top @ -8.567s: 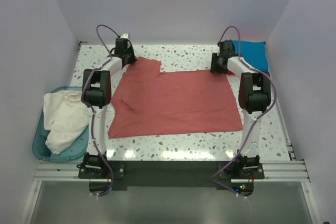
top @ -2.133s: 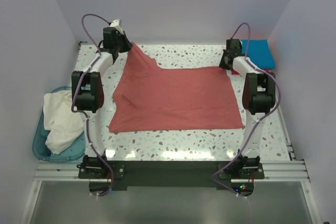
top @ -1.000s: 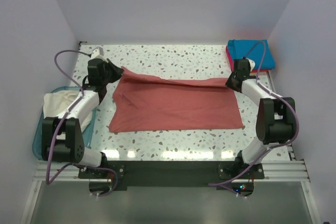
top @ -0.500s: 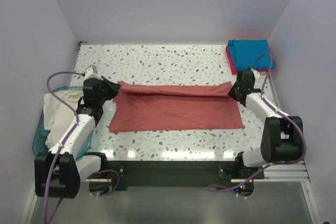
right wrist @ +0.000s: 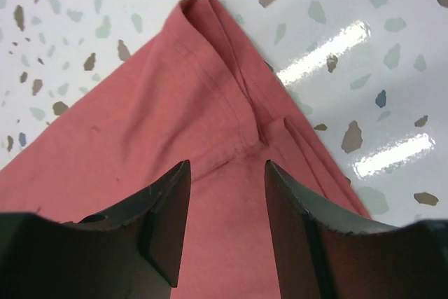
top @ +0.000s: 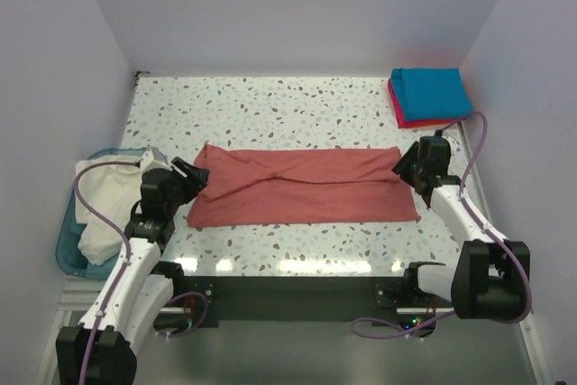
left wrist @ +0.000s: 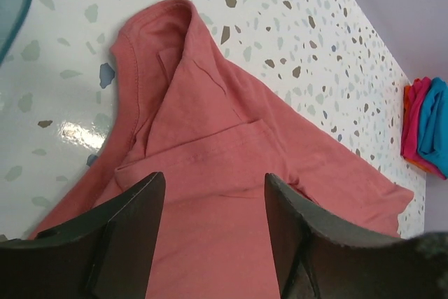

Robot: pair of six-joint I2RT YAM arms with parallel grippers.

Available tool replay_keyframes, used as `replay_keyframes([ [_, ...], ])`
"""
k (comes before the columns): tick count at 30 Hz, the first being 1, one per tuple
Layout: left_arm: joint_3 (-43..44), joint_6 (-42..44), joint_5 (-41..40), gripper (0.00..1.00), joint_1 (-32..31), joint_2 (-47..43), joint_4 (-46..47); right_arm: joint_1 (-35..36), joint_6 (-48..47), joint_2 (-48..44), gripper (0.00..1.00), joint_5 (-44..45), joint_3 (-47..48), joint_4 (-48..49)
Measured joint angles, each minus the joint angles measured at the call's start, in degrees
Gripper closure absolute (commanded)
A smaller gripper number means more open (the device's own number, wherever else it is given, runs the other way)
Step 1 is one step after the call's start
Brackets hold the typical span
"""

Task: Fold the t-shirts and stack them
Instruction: Fold the tshirt

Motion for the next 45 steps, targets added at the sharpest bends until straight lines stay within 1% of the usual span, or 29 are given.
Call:
replay_keyframes([
  [2,1.2,0.0,-0.8,0.42,0.0,-0.2,-1.1,0.5,-0.5,-0.5,0.50,-0.5,0.8,0.1],
  [3,2.1,0.0,-1.3,0.48,0.0,0.6,-1.5,1.2,-1.0,0.0,0.51,-0.3,1.8,-0.2],
  [5,4.5,-0.3,-2.3,0.54,0.0,3.6,-1.7,3.4,-1.7,1.6,0.51,0.3,4.1,-0.4],
  [8,8.8,-1.2,-3.8,0.60,-0.9,11.1,-1.7,7.5,-2.8,5.6,0.50,1.0,8.5,-0.6],
  [10,11.1,-1.7,-5.4,0.65,-2.7,16.5,-1.7,9.2,-3.3,7.6,0.51,1.8,9.8,-0.4],
  [14,14.5,-3.1,-7.5,0.73,-6.3,25.4,-1.7,9.9,-3.5,11.2,0.51,2.7,10.3,-0.5],
  [15,15.6,-3.4,-8.1,0.79,-6.9,27.5,-1.9,9.9,-3.6,12.7,0.51,3.1,10.6,-0.5],
  [19,19.6,-5.1,-10.4,0.81,-8.3,34.8,-2.5,9.9,-3.9,17.4,0.54,3.6,11.4,-0.7],
  [21,19.9,-6.1,-11.3,0.82,-8.8,37.0,-2.6,9.9,-3.8,18.4,0.56,3.8,11.2,-1.0],
  [24,19.9,-7.8,-11.9,0.82,-9.0,40.0,-3.0,9.9,-3.7,18.0,0.57,4.2,9.7,-0.6],
  [29,21.2,-10.1,-12.6,0.81,-9.0,46.9,-3.9,9.9,-3.1,15.6,0.59,3.0,3.9,-0.2],
  [30,22.8,-10.1,-13.0,0.81,-9.0,48.0,-4.9,9.9,-2.9,14.6,0.59,2.4,3.1,0.4],
  [33,30.9,-9.7,-14.7,0.81,-9.0,54.9,-7.6,10.6,-2.0,11.2,0.59,0.1,0.0,1.0],
  [35,37.7,-8.3,-16.0,0.81,-9.0,60.3,-9.7,12.1,-0.9,8.9,0.59,-1.3,-2.3,0.9],
  [37,47.2,-5.6,-17.0,0.81,-9.0,67.3,-11.7,15.1,0.8,6.6,0.59,-1.9,-4.3,1.3],
  [39,57.4,-2.1,-16.9,0.77,-8.7,74.2,-13.4,20.3,3.4,4.0,0.59,-3.1,-6.5,2.2],
  [41,68.4,2.4,-15.8,0.67,-8.5,81.8,-14.3,27.3,6.4,2.4,0.58,-2.9,-7.7,3.2],
  [42,74.2,5.0,-14.7,0.53,-8.4,85.6,-14.7,31.7,8.1,2.3,0.57,-2.7,-7.8,3.7],
  [43,79.3,7.5,-13.2,0.45,-8.4,88.9,-14.6,36.1,9.6,2.6,0.56,-2.3,-7.6,4.6],
  [44,84.9,9.9,-11.6,0.30,-8.3,92.2,-14.8,40.1,10.8,3.3,0.56,-2.2,-6.7,4.9],
  [45,90.2,11.9,-9.9,0.24,-8.3,95.3,-15.5,43.2,11.4,4.5,0.55,-2.3,-5.1,4.4],
])
